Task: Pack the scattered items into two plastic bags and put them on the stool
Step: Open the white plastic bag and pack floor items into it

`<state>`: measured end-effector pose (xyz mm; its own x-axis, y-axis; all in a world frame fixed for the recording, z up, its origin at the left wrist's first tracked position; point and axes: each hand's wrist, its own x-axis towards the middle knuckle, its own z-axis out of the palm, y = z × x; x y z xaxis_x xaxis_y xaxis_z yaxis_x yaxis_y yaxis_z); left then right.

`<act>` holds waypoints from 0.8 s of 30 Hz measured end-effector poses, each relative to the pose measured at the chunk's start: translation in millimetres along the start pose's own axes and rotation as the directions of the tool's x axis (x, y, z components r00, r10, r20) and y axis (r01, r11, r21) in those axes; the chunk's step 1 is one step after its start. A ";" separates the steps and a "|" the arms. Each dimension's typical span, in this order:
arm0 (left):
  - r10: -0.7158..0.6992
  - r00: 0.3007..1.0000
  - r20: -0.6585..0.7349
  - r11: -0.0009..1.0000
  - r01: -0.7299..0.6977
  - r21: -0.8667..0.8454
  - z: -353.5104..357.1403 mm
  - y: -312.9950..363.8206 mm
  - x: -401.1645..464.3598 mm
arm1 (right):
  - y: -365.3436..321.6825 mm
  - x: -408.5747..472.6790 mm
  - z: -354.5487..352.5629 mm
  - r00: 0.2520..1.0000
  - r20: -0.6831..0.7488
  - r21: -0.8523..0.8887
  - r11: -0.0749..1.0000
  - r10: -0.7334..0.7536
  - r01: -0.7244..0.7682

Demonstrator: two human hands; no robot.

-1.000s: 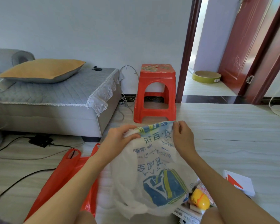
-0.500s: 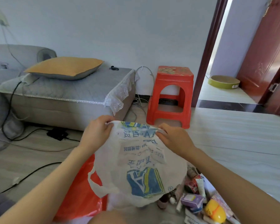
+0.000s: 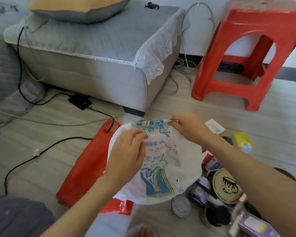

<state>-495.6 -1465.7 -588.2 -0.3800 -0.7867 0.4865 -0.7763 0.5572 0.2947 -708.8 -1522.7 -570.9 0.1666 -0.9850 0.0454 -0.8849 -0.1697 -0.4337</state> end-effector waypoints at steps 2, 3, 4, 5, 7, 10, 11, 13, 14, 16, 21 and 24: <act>0.046 0.983 0.176 0.998 -0.038 -0.047 39.3 -0.3 -12.7 | 8.9 19.9 16.0 1.000 0.000 0.016 1.000 -0.010 0.010; 0.040 0.959 0.280 0.998 -0.025 -0.056 58.1 -1.4 -18.0 | 13.1 29.1 22.8 1.000 0.000 0.036 0.999 -0.013 0.013; 0.004 0.925 0.381 0.999 0.014 -0.044 75.0 -3.3 -22.3 | 16.4 37.3 28.8 1.000 0.004 0.051 0.999 -0.013 0.013; -0.062 0.882 0.467 0.997 0.077 -0.011 88.5 -5.1 -25.6 | 19.7 45.2 34.3 1.000 0.006 0.060 0.998 -0.011 0.011; -0.165 0.774 0.611 0.985 0.162 0.060 108.6 -12.7 -35.7 | 25.9 59.2 42.4 1.000 0.003 0.079 0.997 -0.012 0.012; -0.164 0.740 0.653 0.984 0.169 0.055 125.7 -19.0 -41.2 | 33.6 74.5 50.8 1.000 -0.006 0.159 0.987 -0.003 0.004; -0.166 0.730 0.663 0.983 0.172 0.058 130.3 -20.7 -40.0 | 35.9 78.9 53.0 1.000 -0.004 0.185 0.983 0.002 -0.001; -0.167 0.709 0.685 0.983 0.173 0.060 138.2 -22.5 -32.8 | 39.2 86.0 56.6 1.000 -0.008 0.196 0.980 0.019 -0.017; -0.157 0.693 0.704 0.986 0.151 0.071 143.5 -22.6 -30.9 | 40.9 88.9 57.3 0.999 -0.028 0.186 0.982 0.033 -0.027; -0.123 0.689 0.714 0.992 0.065 0.108 149.8 -20.7 -29.3 | 44.2 94.6 57.4 0.991 -0.110 0.178 0.982 0.082 -0.062; -0.093 0.645 0.758 0.980 -0.073 0.183 144.7 -18.5 -45.2 | 51.3 95.6 57.2 0.963 -0.248 0.045 0.994 0.111 -0.103; 0.044 0.796 0.603 0.939 -0.238 0.247 136.6 -21.2 -29.9 | 56.6 85.4 63.0 0.972 -0.223 -0.104 0.990 0.073 -0.098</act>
<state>-536.4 -1490.3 -721.4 -0.6399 -0.7625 -0.0958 -0.7627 0.6454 -0.0423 -717.2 -1614.4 -648.3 0.0003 -0.9769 0.2136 -0.9374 -0.0746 -0.3401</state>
